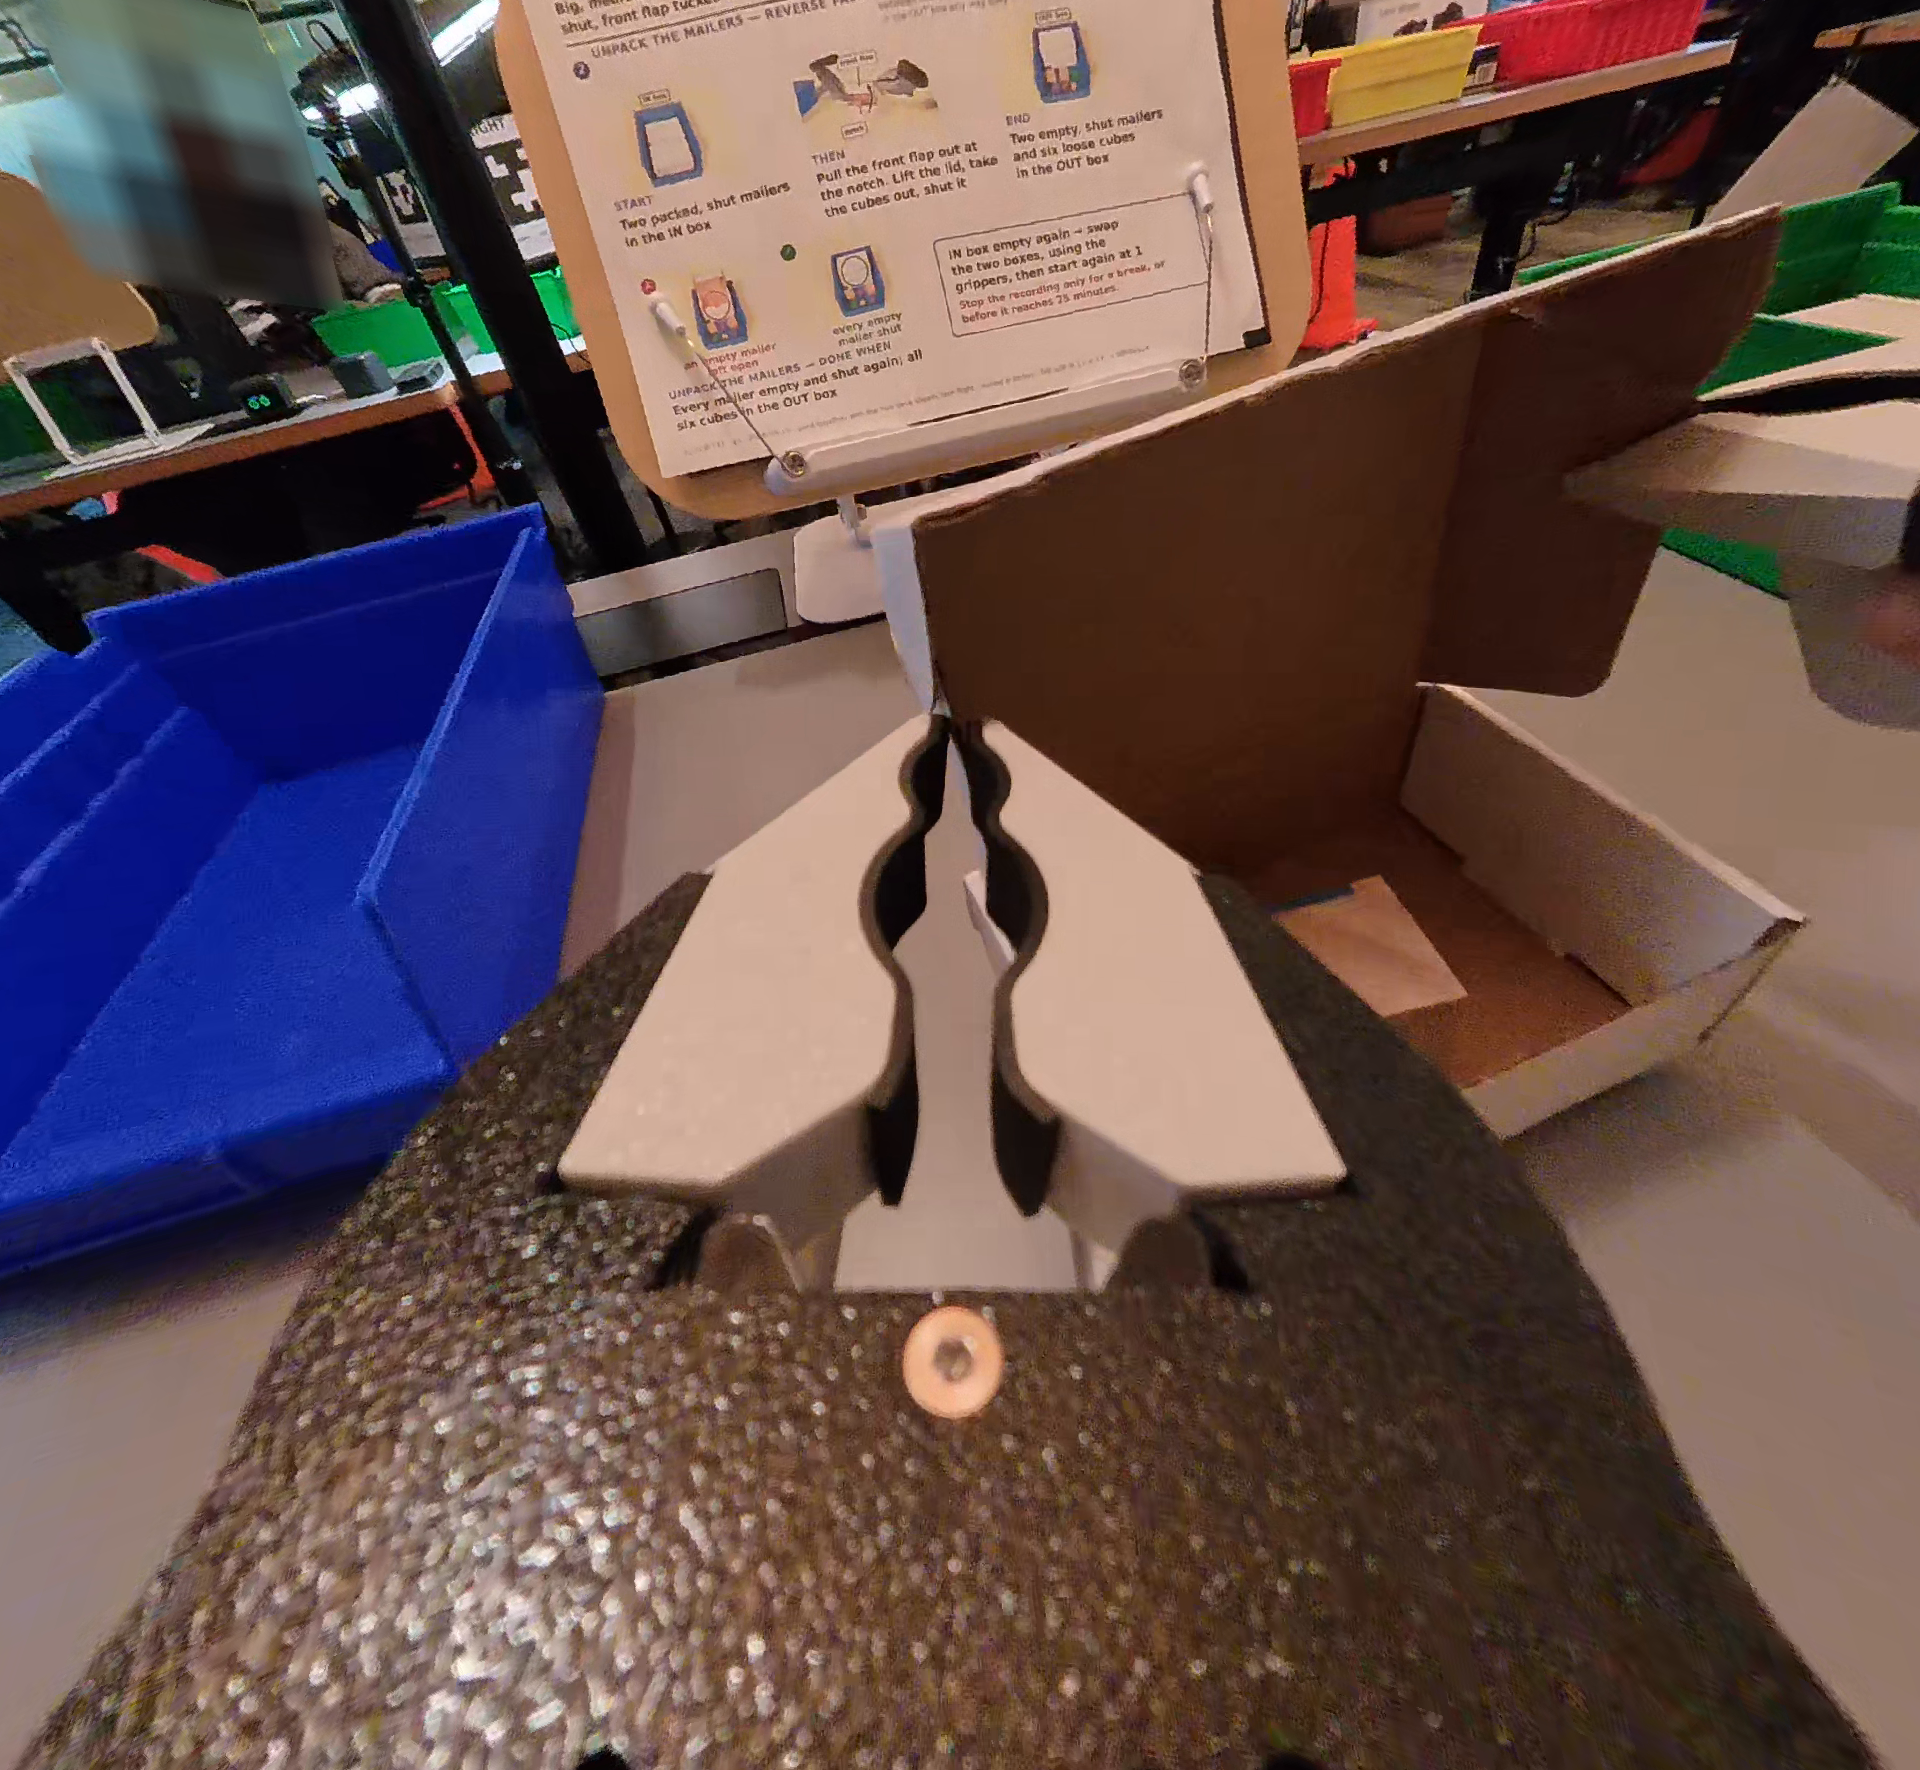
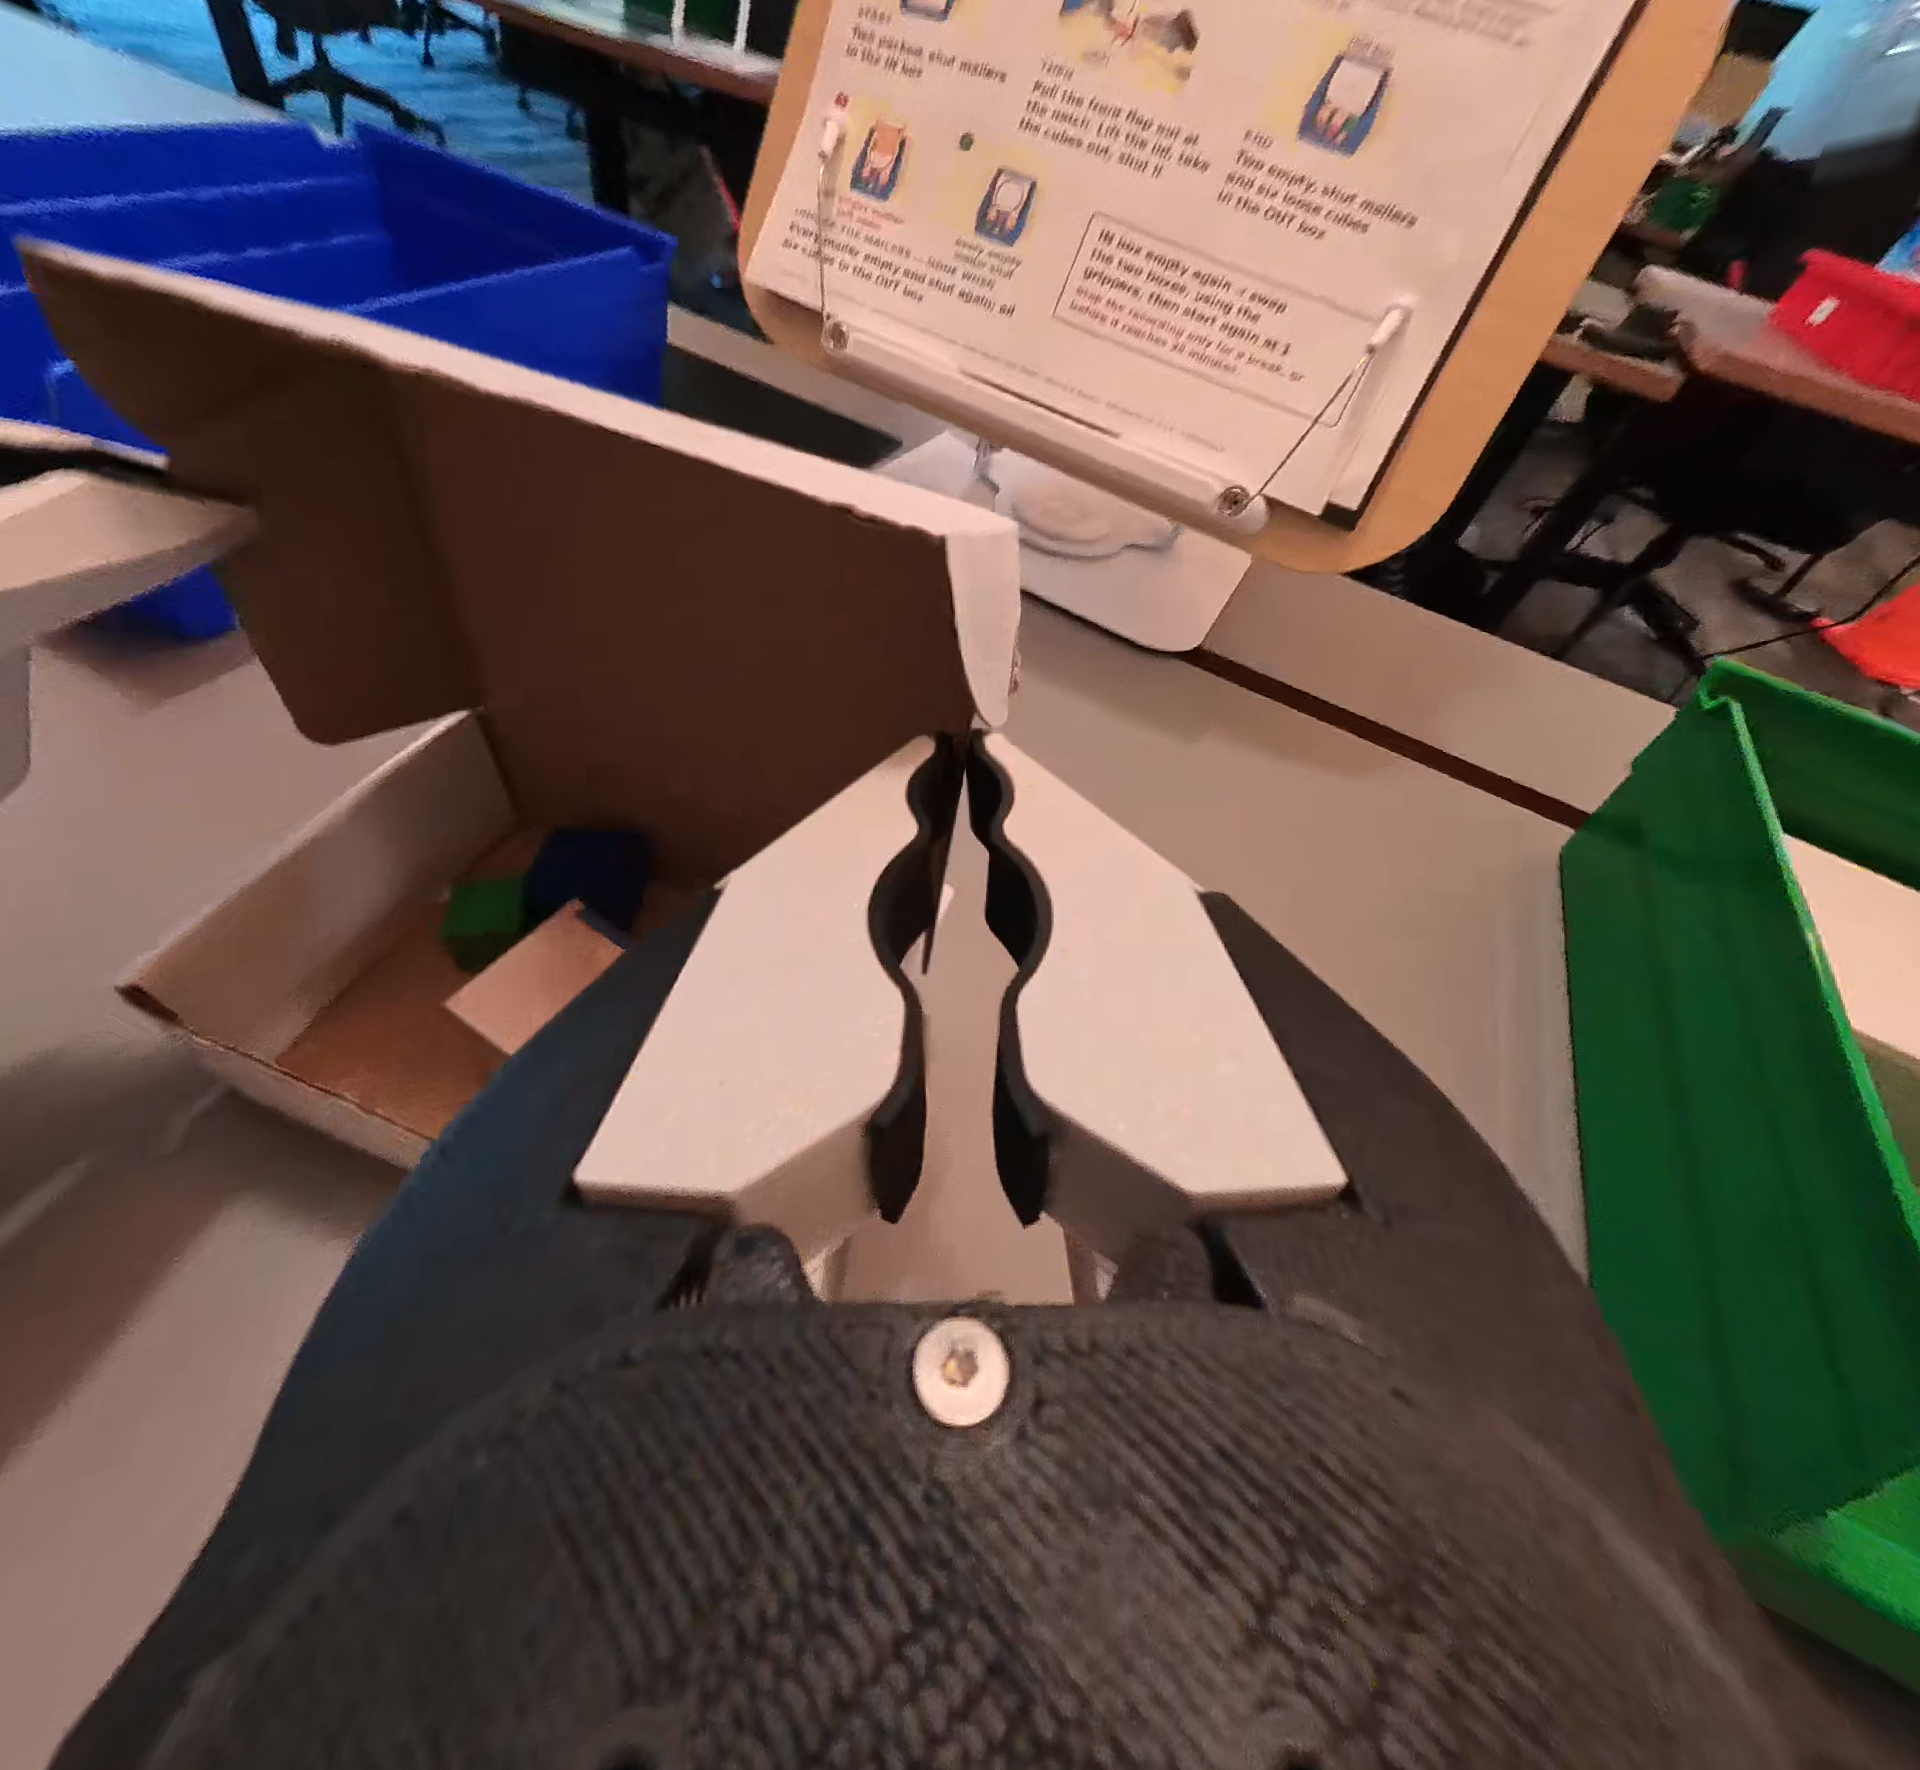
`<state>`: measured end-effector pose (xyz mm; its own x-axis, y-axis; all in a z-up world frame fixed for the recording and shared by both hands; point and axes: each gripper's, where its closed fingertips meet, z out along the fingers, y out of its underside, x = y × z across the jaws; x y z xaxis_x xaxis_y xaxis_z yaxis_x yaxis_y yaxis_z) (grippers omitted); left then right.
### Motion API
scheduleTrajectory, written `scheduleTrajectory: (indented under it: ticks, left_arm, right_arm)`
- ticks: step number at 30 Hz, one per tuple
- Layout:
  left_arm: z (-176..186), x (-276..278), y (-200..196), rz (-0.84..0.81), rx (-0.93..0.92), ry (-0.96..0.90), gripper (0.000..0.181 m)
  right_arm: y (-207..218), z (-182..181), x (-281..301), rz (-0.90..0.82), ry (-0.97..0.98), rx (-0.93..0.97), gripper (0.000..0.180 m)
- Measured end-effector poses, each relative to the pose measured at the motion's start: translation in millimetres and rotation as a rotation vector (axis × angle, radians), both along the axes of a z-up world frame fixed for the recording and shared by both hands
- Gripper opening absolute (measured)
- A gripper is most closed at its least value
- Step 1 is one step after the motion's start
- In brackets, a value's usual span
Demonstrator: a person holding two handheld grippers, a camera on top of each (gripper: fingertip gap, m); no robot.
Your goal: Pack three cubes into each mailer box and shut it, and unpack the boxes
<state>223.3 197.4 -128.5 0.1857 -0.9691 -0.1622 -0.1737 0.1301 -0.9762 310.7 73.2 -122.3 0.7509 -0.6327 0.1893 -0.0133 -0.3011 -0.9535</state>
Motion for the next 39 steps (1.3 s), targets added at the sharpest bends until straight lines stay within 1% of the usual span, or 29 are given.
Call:
scheduleTrajectory:
  ticks: [2, 5, 7, 12, 14, 17, 18, 22, 26, 28, 29, 31, 33, 36, 37, 39]
  left_arm:
    - [-7, -6, -8, -0.013, -0.029, 0.007, 0.001]
    - [-21, -15, -24, -0.028, -0.069, 0.031, 0.002]
    - [-25, -20, -30, -0.009, -0.076, 0.035, 0.002]
    - [-21, -25, -38, 0.010, -0.199, -0.028, 0.002]
    - [-19, -22, -38, 0.007, -0.268, -0.043, 0.003]
    - [-11, -17, -36, -0.001, -0.393, -0.062, 0.004]
    - [-12, -16, -35, -0.002, -0.388, -0.049, 0.004]
    - [-30, -31, -36, -0.010, -0.215, 0.023, 0.001]
    - [-51, -49, -41, -0.012, -0.143, 0.072, 0.000]
    - [-54, -53, -44, -0.004, -0.085, 0.086, 0.000]
    - [-54, -54, -45, -0.005, -0.054, 0.091, 0.000]
    - [-56, -55, -48, -0.014, -0.018, 0.108, 0.000]
    - [-59, -57, -49, -0.023, 0.000, 0.132, 0.008]
    - [-57, -62, -45, 0.004, 0.081, 0.130, 0.022]
    - [-55, -64, -44, 0.020, 0.118, 0.120, 0.026]
    - [-49, -68, -40, 0.063, 0.193, 0.094, 0.033]
  right_arm:
    - [-3, -4, -7, -0.032, 0.004, 0.040, 0.000]
    - [-13, -22, -20, -0.078, -0.010, 0.009, 0.001]
    - [-17, -24, -30, -0.081, 0.024, 0.067, 0.002]
    - [-22, -22, -39, -0.090, 0.098, 0.199, 0.002]
    - [-22, -22, -38, -0.108, 0.073, 0.192, 0.002]
    - [-14, -17, -40, -0.101, 0.090, 0.207, 0.005]
    - [-12, -16, -39, -0.105, 0.085, 0.201, 0.006]
    - [-20, -32, -48, -0.083, 0.049, 0.061, 0.004]
    - [-29, -53, -64, -0.016, 0.097, 0.004, 0.005]
    - [-33, -62, -69, 0.005, 0.097, -0.038, 0.004]
    - [-36, -63, -72, 0.000, 0.079, -0.052, 0.006]
    - [-51, -59, -75, -0.067, 0.000, -0.067, 0.040]
    - [-67, -49, -79, -0.133, -0.164, -0.139, 0.056]
    - [-70, -19, -84, -0.185, -0.579, -0.312, 0.062]
    - [-65, -16, -85, -0.177, -0.675, -0.365, 0.066]
    - [-51, -25, -86, -0.130, -0.724, -0.428, 0.068]
